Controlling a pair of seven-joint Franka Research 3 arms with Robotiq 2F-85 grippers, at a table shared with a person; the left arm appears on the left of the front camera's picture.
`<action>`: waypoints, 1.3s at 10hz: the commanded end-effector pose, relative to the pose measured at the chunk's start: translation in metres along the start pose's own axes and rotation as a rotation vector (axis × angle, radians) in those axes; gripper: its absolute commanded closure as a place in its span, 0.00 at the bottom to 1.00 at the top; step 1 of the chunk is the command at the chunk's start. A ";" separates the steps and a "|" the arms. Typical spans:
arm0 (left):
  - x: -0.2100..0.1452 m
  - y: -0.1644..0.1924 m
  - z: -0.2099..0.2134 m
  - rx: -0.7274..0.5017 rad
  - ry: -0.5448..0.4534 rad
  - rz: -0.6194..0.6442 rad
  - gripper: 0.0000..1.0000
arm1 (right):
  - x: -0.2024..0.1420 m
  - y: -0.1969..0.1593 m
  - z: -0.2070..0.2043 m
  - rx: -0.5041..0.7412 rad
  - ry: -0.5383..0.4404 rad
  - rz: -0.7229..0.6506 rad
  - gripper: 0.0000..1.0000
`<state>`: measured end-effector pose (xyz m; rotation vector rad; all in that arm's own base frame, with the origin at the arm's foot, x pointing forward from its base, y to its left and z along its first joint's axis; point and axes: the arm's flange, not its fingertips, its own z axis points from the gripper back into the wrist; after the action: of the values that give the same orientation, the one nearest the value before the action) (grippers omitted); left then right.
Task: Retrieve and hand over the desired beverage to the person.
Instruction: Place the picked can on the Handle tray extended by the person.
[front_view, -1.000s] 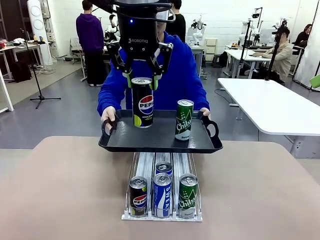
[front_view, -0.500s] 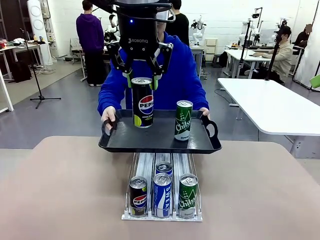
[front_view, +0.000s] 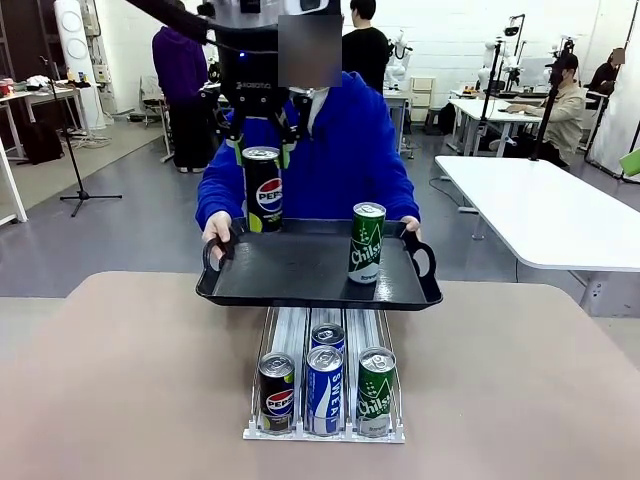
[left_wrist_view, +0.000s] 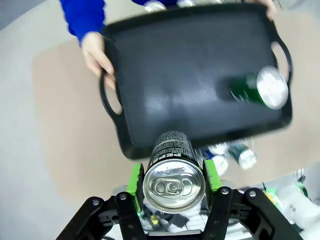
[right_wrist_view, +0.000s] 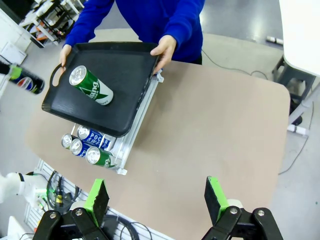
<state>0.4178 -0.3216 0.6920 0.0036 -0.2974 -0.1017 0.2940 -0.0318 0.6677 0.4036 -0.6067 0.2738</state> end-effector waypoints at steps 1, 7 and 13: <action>0.022 0.023 -0.020 -0.011 -0.034 0.016 0.42 | 0.004 0.000 0.001 0.001 0.016 0.000 0.00; 0.045 0.039 -0.041 -0.053 0.003 0.023 0.42 | 0.004 0.000 0.001 0.001 0.016 0.000 0.00; 0.029 0.024 -0.075 -0.027 0.035 -0.052 0.42 | 0.004 0.000 0.001 0.001 0.016 0.000 0.00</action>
<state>0.4695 -0.3055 0.6329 -0.0251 -0.2376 -0.1290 0.2941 -0.0318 0.6677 0.4036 -0.6065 0.2738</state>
